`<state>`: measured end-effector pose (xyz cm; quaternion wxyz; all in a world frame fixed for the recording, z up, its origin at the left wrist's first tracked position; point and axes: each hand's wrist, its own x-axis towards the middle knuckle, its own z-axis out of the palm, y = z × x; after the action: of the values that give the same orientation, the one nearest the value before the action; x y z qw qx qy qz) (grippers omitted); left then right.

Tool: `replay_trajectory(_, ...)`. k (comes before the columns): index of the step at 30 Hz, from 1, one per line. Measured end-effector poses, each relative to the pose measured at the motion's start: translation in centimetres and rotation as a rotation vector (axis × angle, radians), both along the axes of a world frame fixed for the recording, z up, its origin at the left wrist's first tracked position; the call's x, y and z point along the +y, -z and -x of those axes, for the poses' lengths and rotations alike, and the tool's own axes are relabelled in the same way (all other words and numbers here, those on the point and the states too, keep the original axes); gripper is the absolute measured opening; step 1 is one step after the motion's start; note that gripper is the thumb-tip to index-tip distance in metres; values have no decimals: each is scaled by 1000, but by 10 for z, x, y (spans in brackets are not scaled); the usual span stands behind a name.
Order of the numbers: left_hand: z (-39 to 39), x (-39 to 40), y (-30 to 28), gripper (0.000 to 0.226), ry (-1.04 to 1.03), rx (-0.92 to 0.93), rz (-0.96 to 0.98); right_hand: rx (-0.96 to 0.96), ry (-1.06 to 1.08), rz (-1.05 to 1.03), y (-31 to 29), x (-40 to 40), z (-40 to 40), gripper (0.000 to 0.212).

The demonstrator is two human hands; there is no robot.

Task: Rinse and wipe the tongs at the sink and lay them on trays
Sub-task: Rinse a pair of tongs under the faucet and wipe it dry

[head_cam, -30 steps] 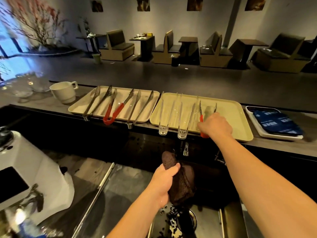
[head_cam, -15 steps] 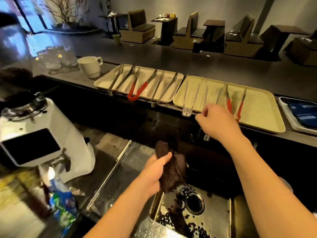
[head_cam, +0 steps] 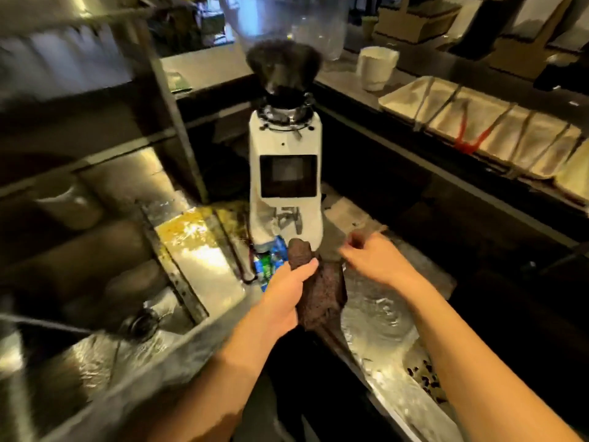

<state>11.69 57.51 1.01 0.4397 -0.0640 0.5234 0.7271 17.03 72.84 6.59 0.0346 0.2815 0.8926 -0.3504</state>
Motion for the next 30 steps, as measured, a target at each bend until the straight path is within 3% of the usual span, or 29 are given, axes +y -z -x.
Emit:
replay_trajectory(12, 107, -165, 58, 9, -213, -195, 13, -97, -105, -4, 70, -152, 130, 16)
replay_trajectory(15, 117, -172, 76, 7, -270, -165, 86, -122, -173, -49, 102, -162, 156, 15)
replay_trajectory(19, 131, -166, 93, 7, -374, -139, 195, -259, -246, -161, 147, -156, 195, 39)
replay_trajectory(25, 144, -161, 94, 13, -436, -170, 162, -212, -241, -419, 188, -150, 219, 23)
replay_trajectory(28, 150, -166, 97, 11, -464, -144, 170, -175, -239, -435, 189, -155, 228, 23)
replay_trajectory(30, 151, -173, 97, 23, -474, -122, 186, -119, -195, -383, 184, -160, 228, 21)
